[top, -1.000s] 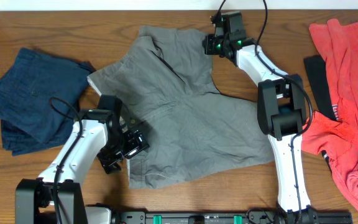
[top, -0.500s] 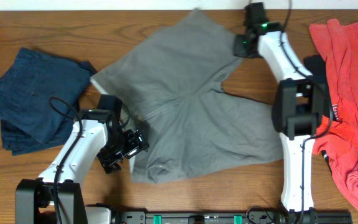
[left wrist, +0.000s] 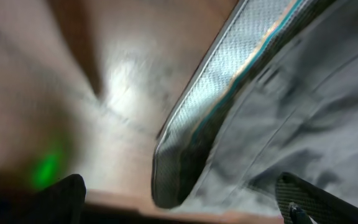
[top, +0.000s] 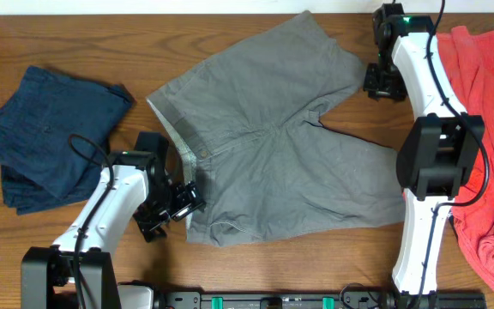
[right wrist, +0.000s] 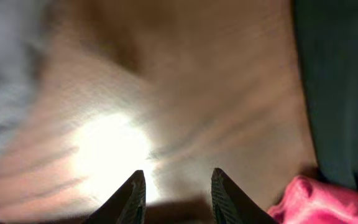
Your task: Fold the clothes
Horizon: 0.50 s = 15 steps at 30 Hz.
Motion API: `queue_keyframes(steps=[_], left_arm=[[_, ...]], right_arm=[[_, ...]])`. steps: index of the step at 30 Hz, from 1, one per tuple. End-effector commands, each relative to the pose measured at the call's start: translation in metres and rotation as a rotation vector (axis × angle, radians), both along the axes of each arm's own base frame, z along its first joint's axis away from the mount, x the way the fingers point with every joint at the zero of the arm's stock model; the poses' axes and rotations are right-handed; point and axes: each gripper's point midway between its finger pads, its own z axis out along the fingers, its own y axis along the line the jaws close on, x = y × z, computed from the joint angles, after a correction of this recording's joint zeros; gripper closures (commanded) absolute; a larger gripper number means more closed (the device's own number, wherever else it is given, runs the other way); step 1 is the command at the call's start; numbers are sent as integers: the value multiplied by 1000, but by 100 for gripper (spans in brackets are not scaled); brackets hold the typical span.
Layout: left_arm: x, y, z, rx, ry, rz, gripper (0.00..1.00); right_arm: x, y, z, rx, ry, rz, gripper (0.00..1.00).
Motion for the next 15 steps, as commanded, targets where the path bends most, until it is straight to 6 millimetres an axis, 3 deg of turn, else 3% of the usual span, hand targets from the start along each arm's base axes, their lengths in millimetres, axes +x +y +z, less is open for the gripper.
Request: queue_keyframes(steps=[1, 4, 11, 15], left_arm=[[-9, -9, 3, -64, 25, -46, 2], [-19, -11, 6, -76, 70, -44, 2], [-34, -10, 11, -75, 132, -50, 1], [-35, -25, 13, -100, 102, -61, 6]], right_arm=[[-10, -26, 42, -28, -65, -116, 66], [-24, -26, 58, 83, -59, -160, 46], [-63, -40, 73, 196, 29, -236, 47], [-76, -38, 80, 204, 59, -198, 48]])
